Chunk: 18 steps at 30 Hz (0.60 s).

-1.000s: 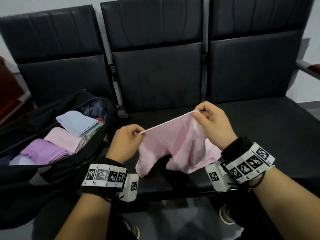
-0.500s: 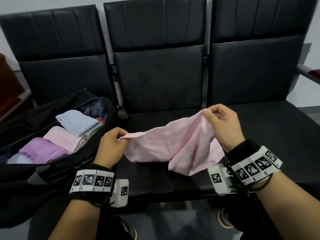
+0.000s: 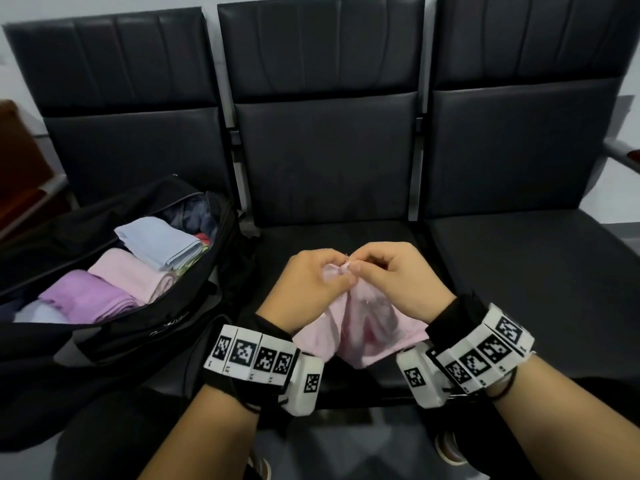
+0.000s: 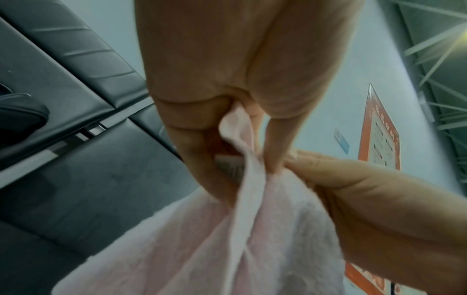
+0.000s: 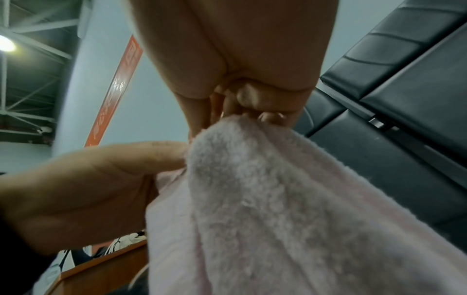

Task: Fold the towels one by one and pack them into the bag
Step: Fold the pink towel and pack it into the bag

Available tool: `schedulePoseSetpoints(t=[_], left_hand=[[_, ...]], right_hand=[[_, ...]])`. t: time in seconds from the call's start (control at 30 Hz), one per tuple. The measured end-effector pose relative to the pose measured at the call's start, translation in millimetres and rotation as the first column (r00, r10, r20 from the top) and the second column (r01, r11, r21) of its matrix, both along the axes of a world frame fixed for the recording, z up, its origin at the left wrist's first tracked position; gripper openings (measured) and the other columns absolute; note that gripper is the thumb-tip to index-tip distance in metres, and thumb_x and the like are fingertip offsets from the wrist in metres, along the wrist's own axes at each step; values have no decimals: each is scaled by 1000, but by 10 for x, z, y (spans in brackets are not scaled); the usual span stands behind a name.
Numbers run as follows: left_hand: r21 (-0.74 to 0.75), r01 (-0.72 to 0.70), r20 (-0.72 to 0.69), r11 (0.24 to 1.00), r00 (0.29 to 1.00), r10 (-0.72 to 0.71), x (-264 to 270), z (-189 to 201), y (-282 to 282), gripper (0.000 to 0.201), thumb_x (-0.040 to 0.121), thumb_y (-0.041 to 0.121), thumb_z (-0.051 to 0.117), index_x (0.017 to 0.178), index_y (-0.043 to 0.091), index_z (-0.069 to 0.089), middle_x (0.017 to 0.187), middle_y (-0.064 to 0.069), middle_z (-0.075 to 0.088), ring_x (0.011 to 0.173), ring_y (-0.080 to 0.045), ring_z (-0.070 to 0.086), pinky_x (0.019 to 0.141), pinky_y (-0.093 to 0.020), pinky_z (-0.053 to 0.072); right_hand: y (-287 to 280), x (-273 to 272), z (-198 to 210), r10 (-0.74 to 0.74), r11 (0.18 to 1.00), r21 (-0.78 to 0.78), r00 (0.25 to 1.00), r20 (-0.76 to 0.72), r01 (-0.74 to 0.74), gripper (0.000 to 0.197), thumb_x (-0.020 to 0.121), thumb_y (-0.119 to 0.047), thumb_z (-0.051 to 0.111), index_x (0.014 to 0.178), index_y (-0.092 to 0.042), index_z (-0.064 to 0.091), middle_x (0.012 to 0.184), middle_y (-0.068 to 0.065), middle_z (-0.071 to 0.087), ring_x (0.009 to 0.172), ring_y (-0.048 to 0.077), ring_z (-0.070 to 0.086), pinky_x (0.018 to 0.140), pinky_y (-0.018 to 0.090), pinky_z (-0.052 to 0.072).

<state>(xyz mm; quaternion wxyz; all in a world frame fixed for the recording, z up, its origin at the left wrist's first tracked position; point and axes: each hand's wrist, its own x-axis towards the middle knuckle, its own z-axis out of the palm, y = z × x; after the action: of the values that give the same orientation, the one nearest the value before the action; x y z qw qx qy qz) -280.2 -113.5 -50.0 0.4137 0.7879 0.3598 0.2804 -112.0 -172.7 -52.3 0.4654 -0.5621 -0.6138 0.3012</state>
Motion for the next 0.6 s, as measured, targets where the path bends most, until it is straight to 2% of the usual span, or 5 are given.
schedulePoseSetpoints(t=[0.1, 0.23, 0.33, 0.4, 0.6], left_hand=[[98, -160, 37, 982, 987, 157, -11, -50, 51, 8, 88, 20, 71, 80, 22, 73, 79, 10, 72, 79, -2, 67, 73, -21, 51], [115, -389, 186, 914, 912, 365, -155, -77, 210, 19, 86, 14, 70, 74, 29, 68, 69, 20, 68, 67, 5, 60, 63, -12, 44], [111, -519, 265, 848, 837, 478, -356, -76, 358, 23, 87, 14, 69, 74, 33, 67, 71, 19, 67, 67, 9, 58, 62, -7, 42], [95, -594, 295, 798, 783, 548, -504, -72, 452, 24, 87, 15, 68, 73, 35, 65, 71, 23, 66, 67, 12, 58, 60, -3, 40], [76, -716, 322, 694, 677, 662, -756, -109, 627, 12, 86, 21, 67, 78, 30, 66, 75, 18, 65, 69, 13, 57, 70, -19, 44]], right_hand=[[-6, 57, -34, 28, 1000, 4, 999, 40, -28, 3, 90, -19, 71, 91, -21, 73, 81, 3, 72, 79, 26, 67, 75, 40, 55], [-6, 306, -233, 61, 992, -119, 970, 237, -33, 6, 88, -21, 73, 83, -18, 73, 65, -15, 64, 62, 0, 57, 64, 22, 45], [-50, 536, -379, 1, 984, -158, 887, 461, 81, 9, 87, -29, 74, 81, -22, 74, 60, -14, 60, 61, 1, 55, 65, 26, 43], [-83, 681, -406, -74, 985, -105, 888, 454, 136, 7, 87, -27, 74, 82, -22, 76, 67, -14, 67, 66, 2, 61, 68, 25, 46], [-115, 893, -387, -269, 955, -17, 889, 371, 296, 10, 89, -19, 71, 88, -25, 79, 79, -16, 73, 80, -2, 67, 73, 19, 51]])
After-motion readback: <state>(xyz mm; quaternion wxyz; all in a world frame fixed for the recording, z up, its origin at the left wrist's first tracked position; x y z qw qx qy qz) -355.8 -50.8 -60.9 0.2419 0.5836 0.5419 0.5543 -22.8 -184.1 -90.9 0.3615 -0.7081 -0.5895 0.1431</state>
